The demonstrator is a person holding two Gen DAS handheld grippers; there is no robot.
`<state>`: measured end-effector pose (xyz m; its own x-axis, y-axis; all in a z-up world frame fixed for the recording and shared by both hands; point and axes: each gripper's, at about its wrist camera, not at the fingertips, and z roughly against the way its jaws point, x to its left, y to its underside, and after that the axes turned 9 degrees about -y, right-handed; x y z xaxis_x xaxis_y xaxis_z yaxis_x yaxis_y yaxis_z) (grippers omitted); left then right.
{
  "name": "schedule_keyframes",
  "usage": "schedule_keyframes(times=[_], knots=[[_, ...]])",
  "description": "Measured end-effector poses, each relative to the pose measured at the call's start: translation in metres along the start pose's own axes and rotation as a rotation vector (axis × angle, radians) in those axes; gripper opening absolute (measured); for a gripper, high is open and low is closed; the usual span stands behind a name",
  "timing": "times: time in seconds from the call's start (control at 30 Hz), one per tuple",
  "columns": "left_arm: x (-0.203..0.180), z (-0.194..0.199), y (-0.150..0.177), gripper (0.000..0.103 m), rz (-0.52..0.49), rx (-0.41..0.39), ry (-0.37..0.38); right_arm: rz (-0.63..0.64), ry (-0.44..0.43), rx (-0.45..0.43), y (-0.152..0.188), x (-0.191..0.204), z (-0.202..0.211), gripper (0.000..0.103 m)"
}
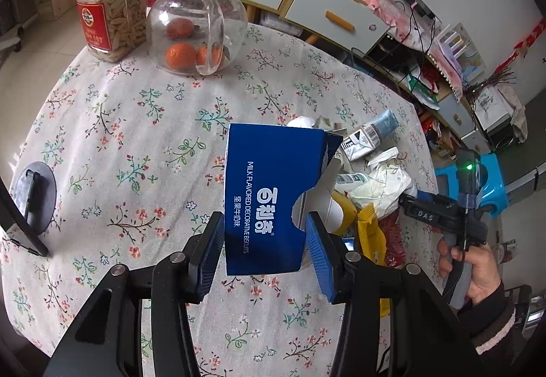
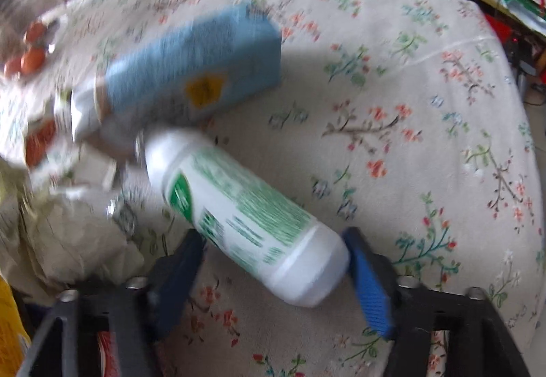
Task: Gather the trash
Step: 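Grasp the blue milk carton box with the left tool while the right tool grasps the white bottle, then carry the box and bottle over the white bin and open both tools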
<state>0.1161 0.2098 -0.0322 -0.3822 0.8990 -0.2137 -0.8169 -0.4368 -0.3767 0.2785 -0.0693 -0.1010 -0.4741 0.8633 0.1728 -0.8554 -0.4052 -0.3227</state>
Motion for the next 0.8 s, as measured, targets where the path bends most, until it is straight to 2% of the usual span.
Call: schedule_keyframes(times=[0.07,0.27,0.37,0.6,0.8], knots=[[-0.002,0.002,0.001,0.05,0.001,-0.004,0.007,0.02,0.024,0.005,0.003,0.002,0.001,0.052],[-0.008,0.006,0.004,0.05,0.005,-0.007,0.027,0.002,-0.015,0.022,0.011,0.004,0.014,0.047],[-0.009,0.008,0.003,0.051,0.002,-0.016,0.027,-0.046,-0.042,0.028,0.015,0.003,0.026,0.046],[-0.018,0.024,0.0,0.05,0.015,-0.07,0.061,-0.107,-0.078,-0.058,0.022,-0.007,0.064,0.043],[-0.049,0.036,0.003,0.05,-0.033,-0.108,0.094,-0.133,-0.076,-0.127,0.036,-0.021,0.099,0.038]])
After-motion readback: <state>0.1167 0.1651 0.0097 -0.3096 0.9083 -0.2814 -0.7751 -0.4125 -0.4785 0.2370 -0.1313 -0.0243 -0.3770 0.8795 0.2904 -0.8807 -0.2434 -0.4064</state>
